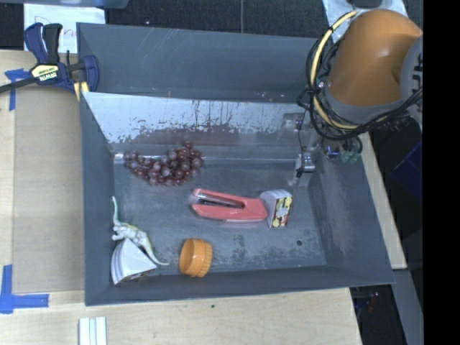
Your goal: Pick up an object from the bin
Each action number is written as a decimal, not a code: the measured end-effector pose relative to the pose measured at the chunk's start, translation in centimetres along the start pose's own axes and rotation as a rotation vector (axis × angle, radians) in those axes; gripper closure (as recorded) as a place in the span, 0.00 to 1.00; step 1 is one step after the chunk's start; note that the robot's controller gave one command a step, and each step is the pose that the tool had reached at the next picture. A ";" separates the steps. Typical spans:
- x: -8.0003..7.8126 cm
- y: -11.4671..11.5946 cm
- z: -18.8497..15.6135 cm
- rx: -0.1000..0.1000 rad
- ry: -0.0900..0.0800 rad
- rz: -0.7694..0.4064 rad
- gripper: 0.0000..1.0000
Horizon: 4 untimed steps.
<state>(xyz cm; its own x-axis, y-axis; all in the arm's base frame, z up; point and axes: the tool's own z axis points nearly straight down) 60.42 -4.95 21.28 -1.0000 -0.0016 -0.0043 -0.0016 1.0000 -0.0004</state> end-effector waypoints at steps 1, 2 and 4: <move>0.0 0.0 0.0 0.000 0.000 0.000 0.00; 3.6 2.2 3.6 0.000 -0.004 0.070 0.00; 2.9 7.7 9.5 0.000 -0.005 0.135 0.00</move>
Offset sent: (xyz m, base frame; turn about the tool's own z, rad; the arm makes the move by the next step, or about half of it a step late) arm -0.0524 0.0338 -0.0524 0.0962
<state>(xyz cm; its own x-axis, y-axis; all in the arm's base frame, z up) 57.58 2.78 11.81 -0.9911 0.1331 -0.0091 0.1331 0.9911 0.0001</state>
